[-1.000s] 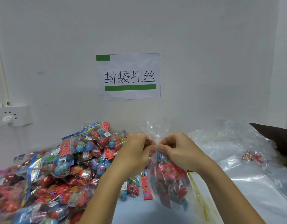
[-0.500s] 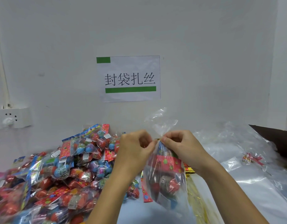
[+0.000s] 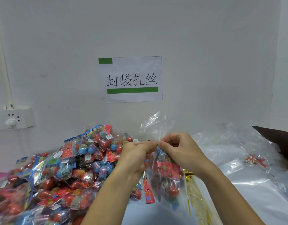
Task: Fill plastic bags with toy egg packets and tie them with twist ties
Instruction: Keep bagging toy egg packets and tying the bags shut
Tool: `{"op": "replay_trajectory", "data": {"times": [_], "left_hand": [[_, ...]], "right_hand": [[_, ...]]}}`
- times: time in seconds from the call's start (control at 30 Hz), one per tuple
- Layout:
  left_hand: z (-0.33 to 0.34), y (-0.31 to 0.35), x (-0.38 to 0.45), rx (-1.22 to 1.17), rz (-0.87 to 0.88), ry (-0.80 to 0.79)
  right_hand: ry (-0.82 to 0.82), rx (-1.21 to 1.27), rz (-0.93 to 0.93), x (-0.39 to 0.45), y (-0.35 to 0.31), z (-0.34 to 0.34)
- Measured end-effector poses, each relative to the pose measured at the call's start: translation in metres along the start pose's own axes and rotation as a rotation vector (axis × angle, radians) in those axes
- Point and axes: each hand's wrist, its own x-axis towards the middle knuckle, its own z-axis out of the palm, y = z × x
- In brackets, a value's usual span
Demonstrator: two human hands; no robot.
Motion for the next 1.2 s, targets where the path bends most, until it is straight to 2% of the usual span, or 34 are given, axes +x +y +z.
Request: {"op": "replay_trajectory", "data": {"times": [0.17,0.23,0.3,0.43,0.53,0.73,0.8,0.87,1.0,1.03,1.1,1.2], "left_hand": [[-0.006,0.004,0.0,-0.192,-0.245,-0.082],[-0.006,0.004,0.0,-0.221,-0.249,-0.098],[-0.004,0.002,0.001,-0.197,-0.178,-0.061],[0.002,-0.005,0.003,-0.09,0.076,0.015],[0.005,-0.014,0.005,0.115,0.327,0.092],[-0.002,-0.029,0.014,0.621,1.15,0.172],[-0.007,-0.029,0.018,0.768,1.317,0.173],[-0.008,-0.028,0.017,0.778,1.293,0.11],[-0.01,-0.024,0.01,0.444,0.834,-0.137],[-0.01,-0.023,0.009,0.403,0.785,-0.153],[-0.008,-0.022,0.006,0.429,0.793,-0.14],[-0.006,-0.022,0.005,0.574,0.939,-0.087]], "right_hand": [[-0.008,-0.054,-0.01,-0.001,-0.001,0.002],[-0.008,-0.073,-0.012,0.0,-0.001,0.002],[-0.005,-0.075,0.007,0.0,0.0,0.003],[0.01,0.036,0.098,0.002,0.002,0.005],[0.009,0.157,0.187,0.002,0.001,0.005],[-0.012,0.334,0.265,0.001,-0.001,-0.001],[-0.037,0.382,0.279,0.001,0.0,-0.003],[-0.025,0.403,0.287,0.001,0.002,-0.003],[0.02,0.394,0.286,0.002,0.005,-0.005],[0.022,0.388,0.281,0.002,0.006,-0.006],[0.022,0.383,0.269,0.003,0.007,-0.006],[0.008,0.414,0.268,0.004,0.008,-0.008]]}}
